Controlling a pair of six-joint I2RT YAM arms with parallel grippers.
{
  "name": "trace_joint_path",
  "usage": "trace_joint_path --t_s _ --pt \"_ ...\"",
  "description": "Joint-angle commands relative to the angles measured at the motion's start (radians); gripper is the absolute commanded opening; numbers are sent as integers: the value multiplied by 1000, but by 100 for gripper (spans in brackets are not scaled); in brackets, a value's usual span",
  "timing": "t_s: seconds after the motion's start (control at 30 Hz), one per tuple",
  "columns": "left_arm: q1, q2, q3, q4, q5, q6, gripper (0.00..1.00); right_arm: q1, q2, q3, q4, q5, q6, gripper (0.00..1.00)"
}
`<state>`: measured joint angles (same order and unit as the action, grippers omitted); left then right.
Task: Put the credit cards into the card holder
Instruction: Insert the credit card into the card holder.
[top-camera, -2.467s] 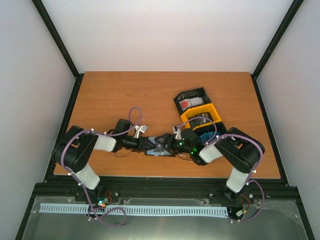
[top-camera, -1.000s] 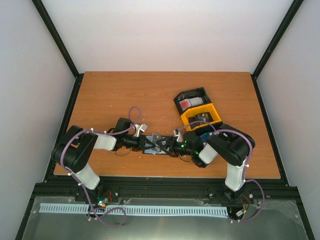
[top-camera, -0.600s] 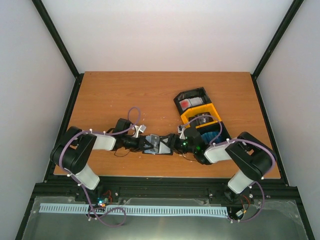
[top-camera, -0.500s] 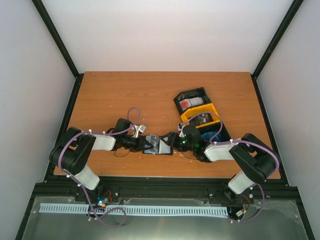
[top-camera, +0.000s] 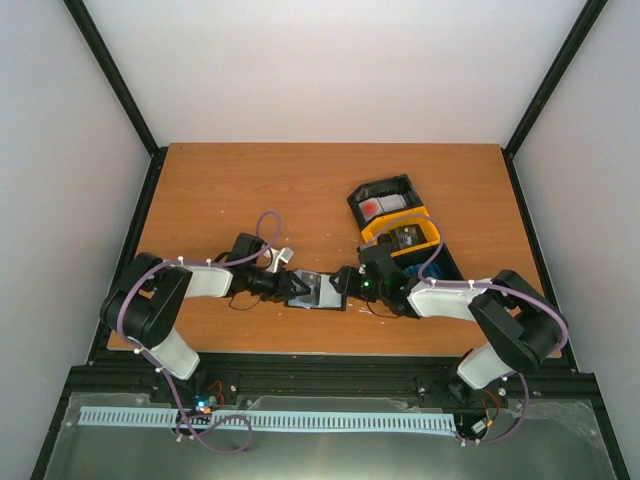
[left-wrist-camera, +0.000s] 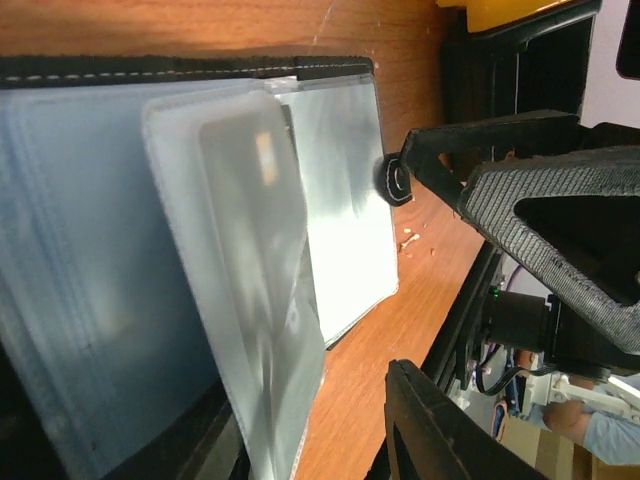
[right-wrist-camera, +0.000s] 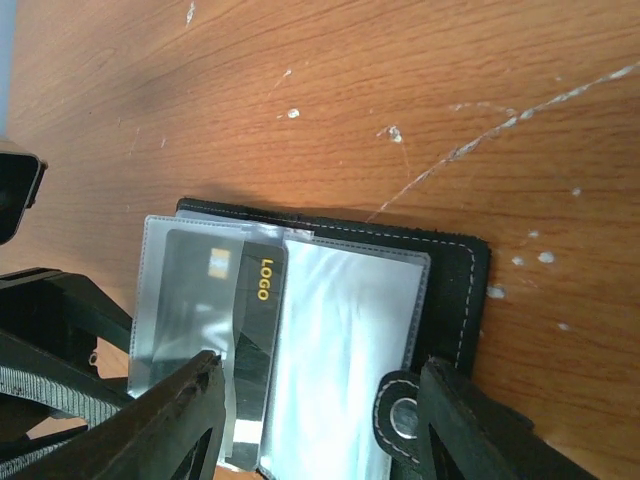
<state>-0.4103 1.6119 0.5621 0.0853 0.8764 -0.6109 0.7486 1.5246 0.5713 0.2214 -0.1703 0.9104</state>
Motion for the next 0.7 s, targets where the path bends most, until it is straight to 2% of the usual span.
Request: trace_joint_path --t_s 0.0,0.27,0.4,0.57,0.67 --pt "5 28 40 55 84 4 36 8 -50 12 -43 52 -31 53" --pt "-11 3 62 63 102 19 41 8 -105 -2 -85 117 -33 53" --pt "-31 19 74 54 85 17 40 8 -93 15 -104 108 -61 51" --pt "-33 45 79 22 29 29 37 38 -30 65 -123 66 -105 27" --pt "-37 51 83 23 25 30 36 48 7 82 -117 45 -120 20"
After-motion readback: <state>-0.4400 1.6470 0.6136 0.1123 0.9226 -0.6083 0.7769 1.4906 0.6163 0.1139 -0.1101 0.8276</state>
